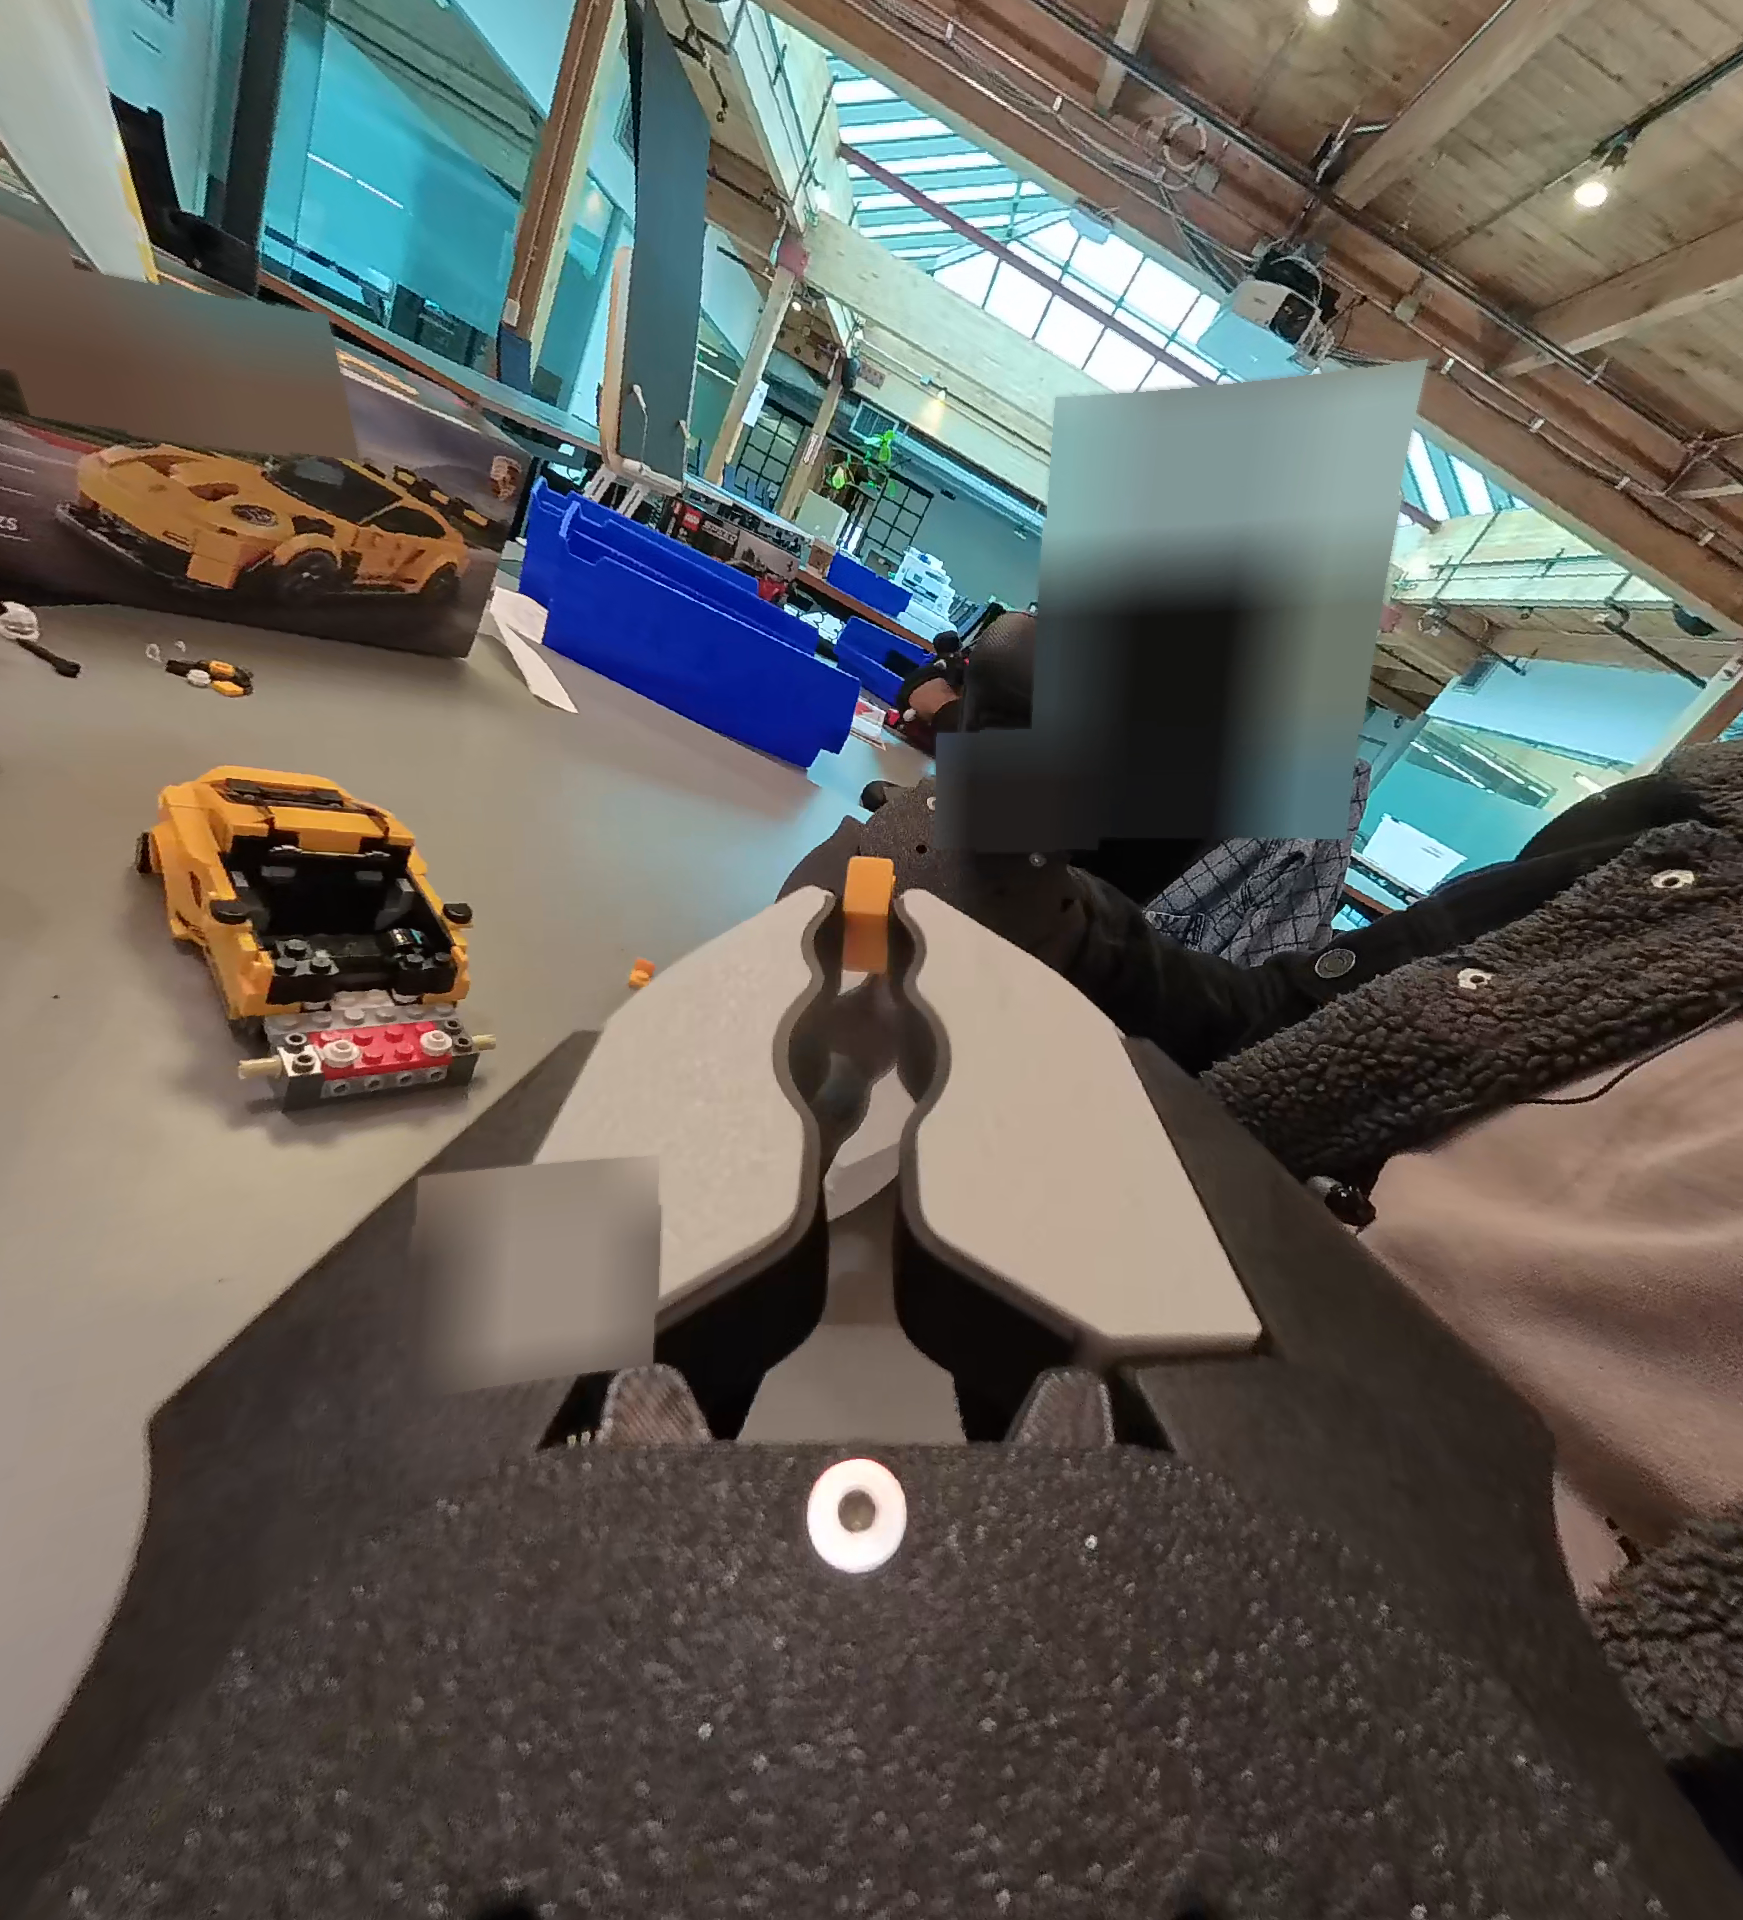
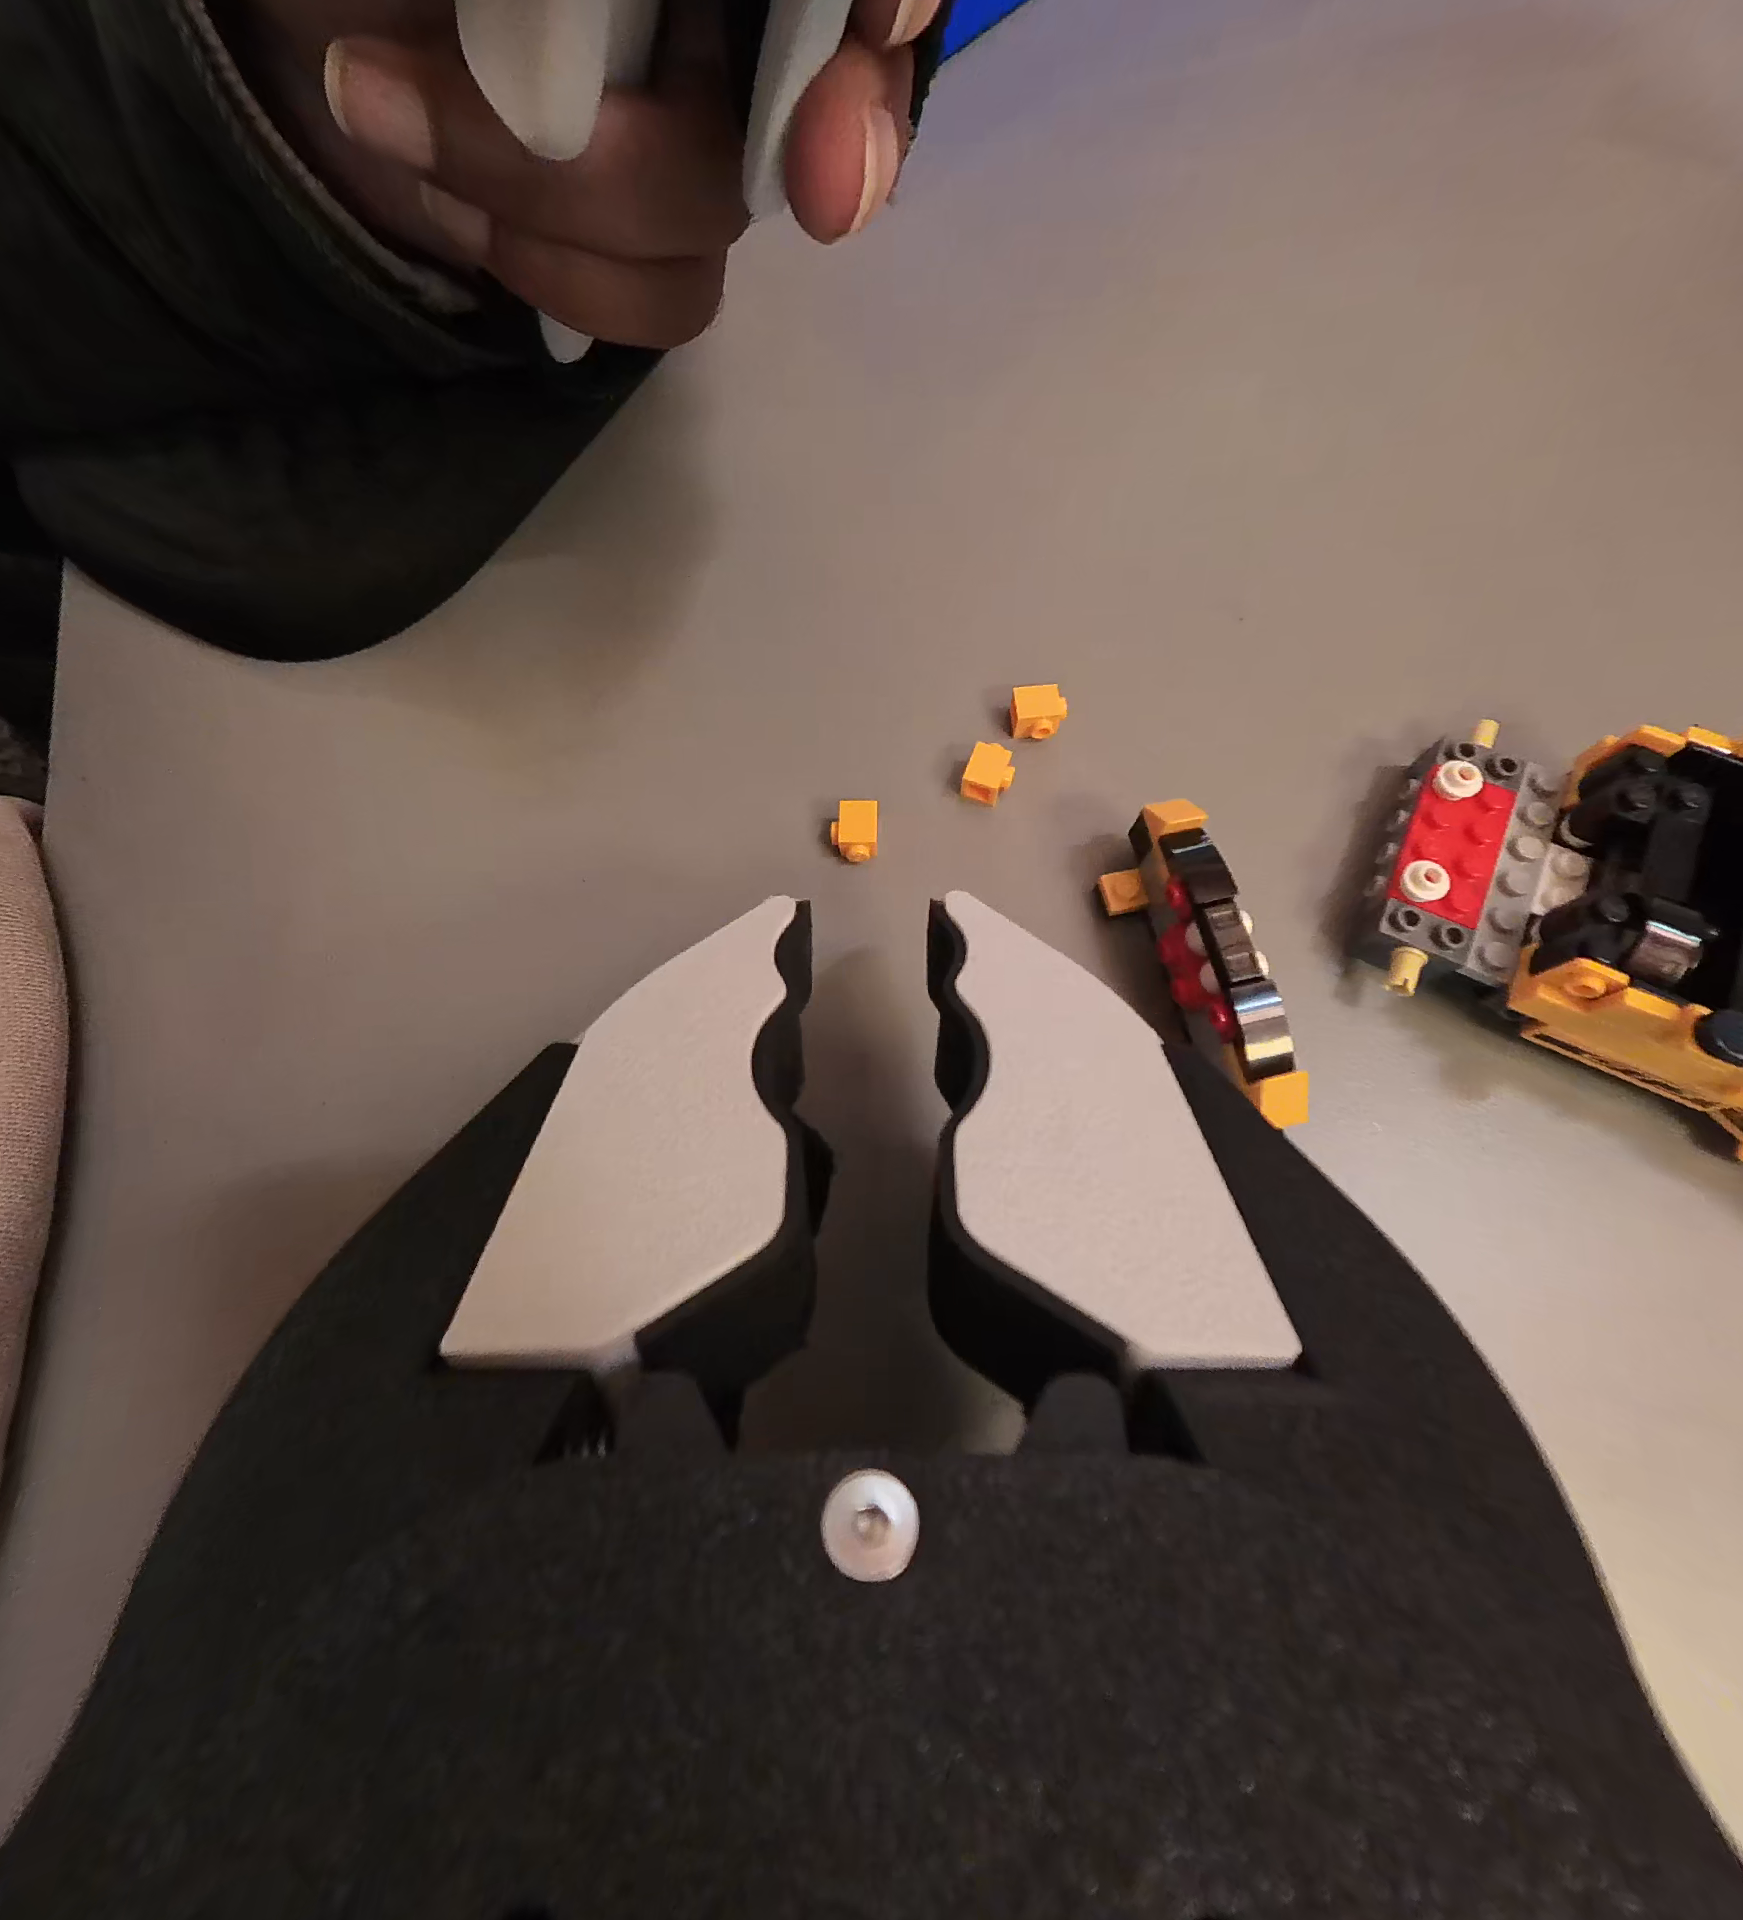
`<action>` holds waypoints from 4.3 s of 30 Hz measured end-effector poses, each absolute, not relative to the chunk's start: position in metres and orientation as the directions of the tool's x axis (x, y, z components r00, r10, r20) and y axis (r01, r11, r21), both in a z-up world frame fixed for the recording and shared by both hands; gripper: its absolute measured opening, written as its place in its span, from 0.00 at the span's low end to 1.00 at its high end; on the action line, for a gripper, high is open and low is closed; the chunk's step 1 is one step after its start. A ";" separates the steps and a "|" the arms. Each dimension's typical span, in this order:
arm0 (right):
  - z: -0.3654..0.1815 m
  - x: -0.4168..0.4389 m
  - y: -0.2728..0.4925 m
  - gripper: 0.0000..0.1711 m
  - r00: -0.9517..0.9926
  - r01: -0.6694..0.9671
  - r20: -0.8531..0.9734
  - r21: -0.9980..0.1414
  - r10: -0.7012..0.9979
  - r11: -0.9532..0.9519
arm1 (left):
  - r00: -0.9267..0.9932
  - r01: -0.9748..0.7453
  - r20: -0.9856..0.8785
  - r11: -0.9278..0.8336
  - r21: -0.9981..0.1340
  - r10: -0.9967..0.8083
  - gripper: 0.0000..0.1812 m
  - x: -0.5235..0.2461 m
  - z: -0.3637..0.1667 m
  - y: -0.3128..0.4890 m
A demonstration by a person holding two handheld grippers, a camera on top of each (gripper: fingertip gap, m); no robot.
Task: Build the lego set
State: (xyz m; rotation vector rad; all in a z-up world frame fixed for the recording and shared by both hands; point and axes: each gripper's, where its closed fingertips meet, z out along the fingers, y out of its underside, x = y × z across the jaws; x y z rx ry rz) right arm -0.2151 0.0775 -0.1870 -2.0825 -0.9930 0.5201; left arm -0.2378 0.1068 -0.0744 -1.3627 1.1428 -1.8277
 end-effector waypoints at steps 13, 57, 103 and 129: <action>-0.201 -0.226 0.076 0.16 0.585 0.561 -0.025 -0.709 0.811 -0.427 | -0.229 -0.063 0.514 -0.514 -0.855 -0.827 0.04 -0.235 -0.086 0.120; -0.210 -0.226 0.037 0.06 0.279 0.791 -0.028 -0.559 0.960 -0.247 | -0.337 -0.117 0.737 -0.751 -0.650 -0.586 0.04 -0.237 -0.088 0.120; -0.105 -0.229 0.091 0.12 0.513 0.284 0.020 -0.947 0.858 -0.148 | -0.388 -0.215 0.717 -0.700 -0.681 -0.579 0.04 -0.232 -0.094 0.096; -0.103 -0.237 0.080 0.08 0.451 0.226 -0.054 -0.959 0.891 -0.172 | -0.405 -0.259 0.637 -0.586 -0.768 -0.656 0.04 -0.230 -0.099 0.078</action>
